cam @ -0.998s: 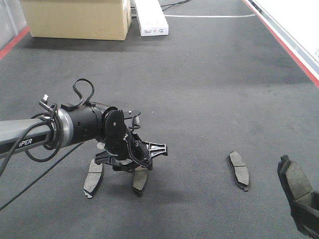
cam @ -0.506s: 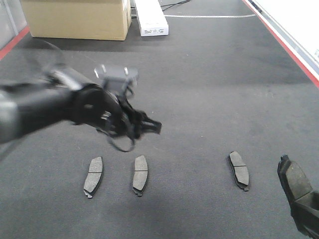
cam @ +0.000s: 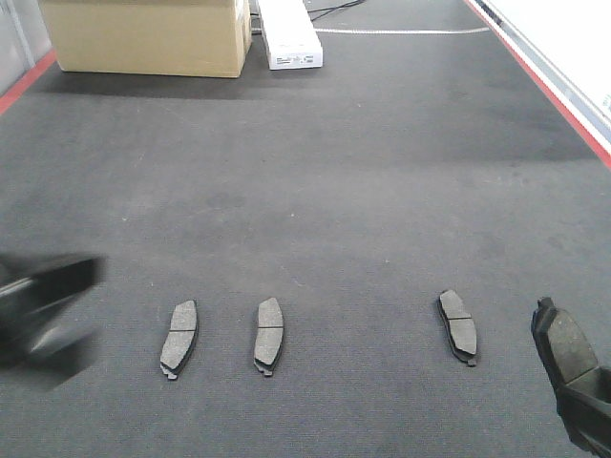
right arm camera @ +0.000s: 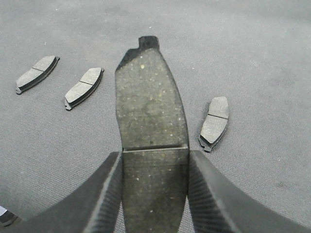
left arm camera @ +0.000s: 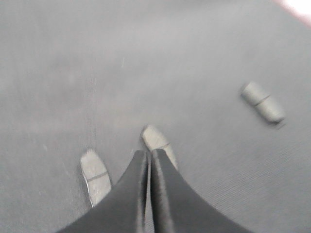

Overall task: Move and align brake pads A on conveyor
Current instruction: 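Open the left gripper and withdraw it from the placed pad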

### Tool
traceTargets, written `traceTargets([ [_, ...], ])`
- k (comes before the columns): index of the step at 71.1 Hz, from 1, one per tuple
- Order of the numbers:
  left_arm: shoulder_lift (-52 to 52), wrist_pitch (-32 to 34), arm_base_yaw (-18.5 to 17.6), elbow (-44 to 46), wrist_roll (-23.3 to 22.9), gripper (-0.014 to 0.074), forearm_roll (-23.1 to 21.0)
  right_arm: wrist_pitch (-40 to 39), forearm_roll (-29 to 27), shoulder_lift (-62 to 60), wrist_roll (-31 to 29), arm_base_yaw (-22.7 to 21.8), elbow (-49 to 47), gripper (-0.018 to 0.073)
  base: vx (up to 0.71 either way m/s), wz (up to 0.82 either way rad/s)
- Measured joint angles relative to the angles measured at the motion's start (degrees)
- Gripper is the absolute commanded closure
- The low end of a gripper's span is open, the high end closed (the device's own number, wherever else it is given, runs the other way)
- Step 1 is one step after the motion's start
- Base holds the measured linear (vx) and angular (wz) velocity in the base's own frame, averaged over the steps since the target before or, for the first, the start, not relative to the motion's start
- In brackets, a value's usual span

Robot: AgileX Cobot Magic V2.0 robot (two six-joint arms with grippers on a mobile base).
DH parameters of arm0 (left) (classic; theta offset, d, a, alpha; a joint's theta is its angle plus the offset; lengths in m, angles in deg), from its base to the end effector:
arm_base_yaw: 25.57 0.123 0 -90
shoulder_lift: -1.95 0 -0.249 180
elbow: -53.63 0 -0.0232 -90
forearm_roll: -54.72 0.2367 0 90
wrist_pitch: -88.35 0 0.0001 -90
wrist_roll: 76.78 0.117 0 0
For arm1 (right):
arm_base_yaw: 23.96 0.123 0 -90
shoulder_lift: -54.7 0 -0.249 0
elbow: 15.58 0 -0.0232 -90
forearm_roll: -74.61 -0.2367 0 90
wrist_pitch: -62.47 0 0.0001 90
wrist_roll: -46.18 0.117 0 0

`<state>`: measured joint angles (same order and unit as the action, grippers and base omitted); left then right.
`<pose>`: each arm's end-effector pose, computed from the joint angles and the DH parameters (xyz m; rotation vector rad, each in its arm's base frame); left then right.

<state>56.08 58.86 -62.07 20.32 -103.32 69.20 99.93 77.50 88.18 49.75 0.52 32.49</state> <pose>0.1643 -0.1036 0.3073 0.3246 2.0243 -0.4287 0.1155 0.0487 0.2614 -0.4009 2.0464 0.2427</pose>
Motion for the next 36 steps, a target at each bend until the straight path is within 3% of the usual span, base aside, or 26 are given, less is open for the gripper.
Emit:
traceTargets([
  [17,-24.45,0.56,0.0,-10.62,0.01,0.0604,0.19,-0.06,0.0,0.0,0.0,0.0,0.0,0.0517,0.0,0.0],
  [36,-32.5,-2.19,0.0,-15.66,2.36,0.0604,0.26,-0.06,0.0,0.0,0.0,0.0,0.0,0.0517,0.0,0.0],
])
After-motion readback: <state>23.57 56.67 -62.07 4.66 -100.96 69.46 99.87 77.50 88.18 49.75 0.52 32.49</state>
